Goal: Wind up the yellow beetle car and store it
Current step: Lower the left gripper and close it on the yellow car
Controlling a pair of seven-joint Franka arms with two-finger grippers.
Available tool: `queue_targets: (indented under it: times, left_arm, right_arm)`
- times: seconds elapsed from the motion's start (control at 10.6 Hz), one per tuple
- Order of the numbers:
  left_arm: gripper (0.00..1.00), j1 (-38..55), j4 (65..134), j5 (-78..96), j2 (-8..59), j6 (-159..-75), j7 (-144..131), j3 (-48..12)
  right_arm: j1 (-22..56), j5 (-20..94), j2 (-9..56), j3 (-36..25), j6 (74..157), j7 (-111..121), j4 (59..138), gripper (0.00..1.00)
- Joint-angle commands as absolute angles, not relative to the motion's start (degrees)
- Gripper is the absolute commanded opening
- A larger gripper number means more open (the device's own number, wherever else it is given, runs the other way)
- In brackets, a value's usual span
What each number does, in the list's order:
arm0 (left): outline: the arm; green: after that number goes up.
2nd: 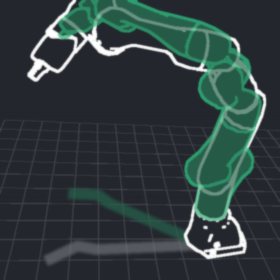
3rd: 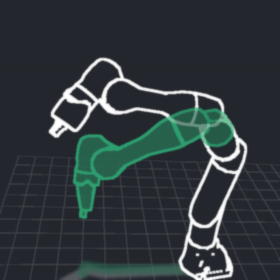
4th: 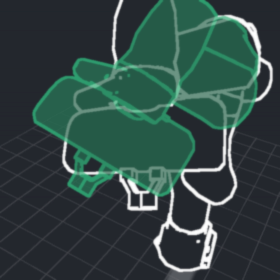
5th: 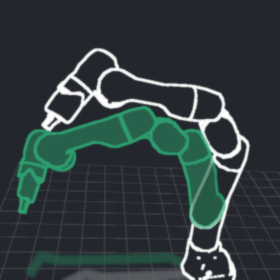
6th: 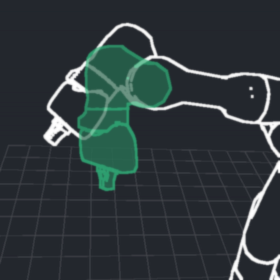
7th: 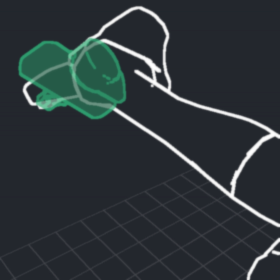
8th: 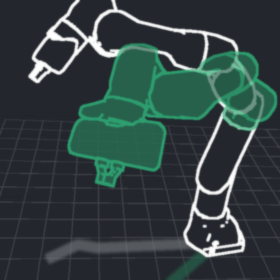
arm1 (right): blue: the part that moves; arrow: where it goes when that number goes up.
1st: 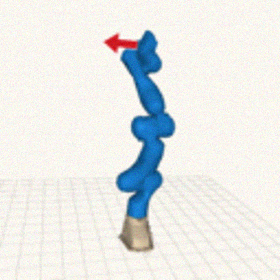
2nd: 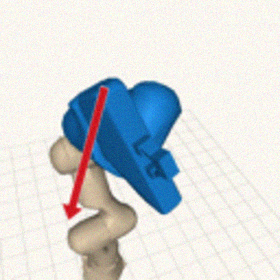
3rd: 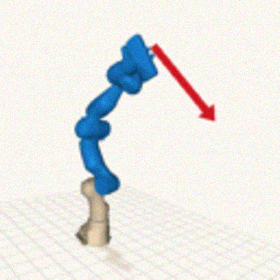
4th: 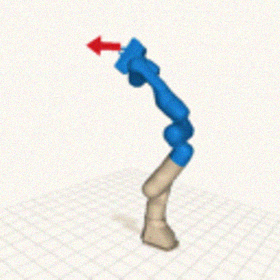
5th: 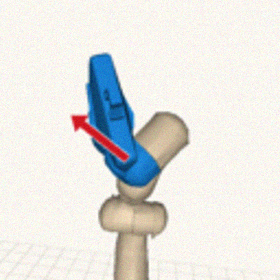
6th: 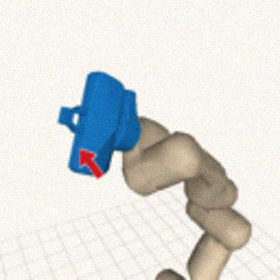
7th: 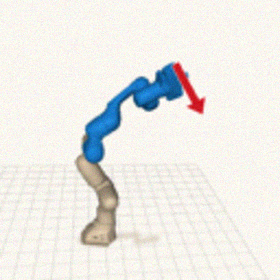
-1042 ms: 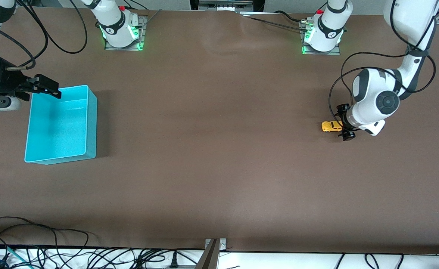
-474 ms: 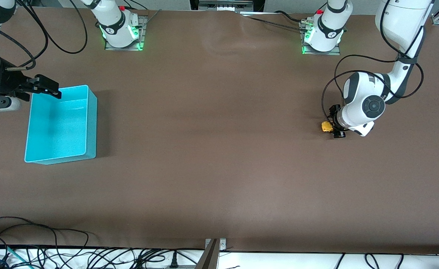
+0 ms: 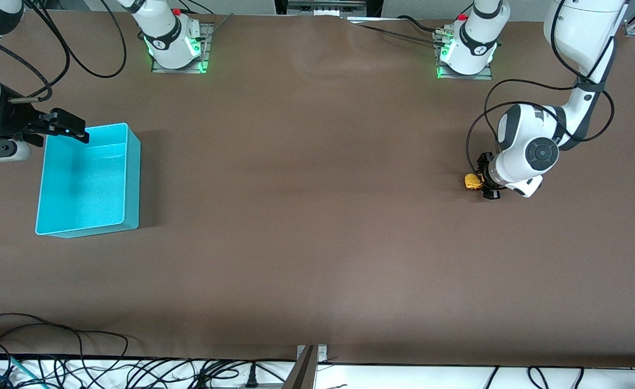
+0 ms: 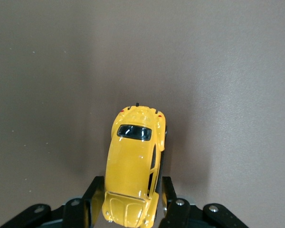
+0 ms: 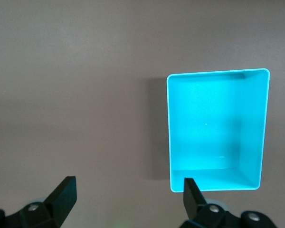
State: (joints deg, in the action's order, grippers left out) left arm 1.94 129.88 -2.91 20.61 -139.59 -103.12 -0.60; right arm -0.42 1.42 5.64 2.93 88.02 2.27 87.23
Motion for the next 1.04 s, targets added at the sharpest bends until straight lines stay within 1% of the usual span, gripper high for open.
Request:
queue_targets:
  times: [0.0, 0.19, 0.28, 0.38, 0.47, 0.57, 0.85, 0.95]
  left_arm:
    - [0.65, 1.9, 129.9, -4.9, 19.4, -138.7, -104.7, -0.4]
    - [0.64, 1.8, 129.8, -4.9, 19.2, -138.1, -104.6, -0.4]
    - [0.52, 1.8, 129.8, -4.9, 19.2, -138.0, -104.6, -0.4]
    - [0.38, 1.8, 129.8, -4.9, 19.2, -138.0, -104.6, -0.4]
    - [0.16, 1.8, 129.8, -4.9, 19.1, -137.8, -104.5, -0.4]
    - [0.00, 1.8, 129.6, -4.9, 19.0, -137.5, -104.5, -0.4]
    - [0.00, 2.5, 127.8, -4.7, 18.6, -137.1, -104.8, -1.3]
    - [0.00, 2.4, 127.1, -4.2, 18.6, -137.0, -104.9, -3.1]
  right_arm:
    - [-0.6, 2.3, 5.5, 2.9, 88.3, 2.7, 87.3, 1.00]
    - [-0.6, 2.3, 5.5, 2.9, 88.4, 2.7, 87.3, 1.00]
    - [-0.6, 2.4, 5.5, 2.9, 88.3, 2.6, 87.3, 1.00]
    - [-0.6, 2.4, 5.5, 2.9, 88.3, 2.6, 87.2, 1.00]
    - [-0.6, 2.4, 5.5, 2.9, 88.4, 2.7, 87.3, 1.00]
    - [-0.6, 2.3, 5.5, 2.9, 88.4, 2.7, 87.2, 1.00]
    - [-0.6, 2.4, 5.5, 2.9, 88.4, 2.7, 87.3, 1.00]
    - [-0.6, 2.4, 5.5, 2.9, 88.4, 2.7, 87.2, 1.00]
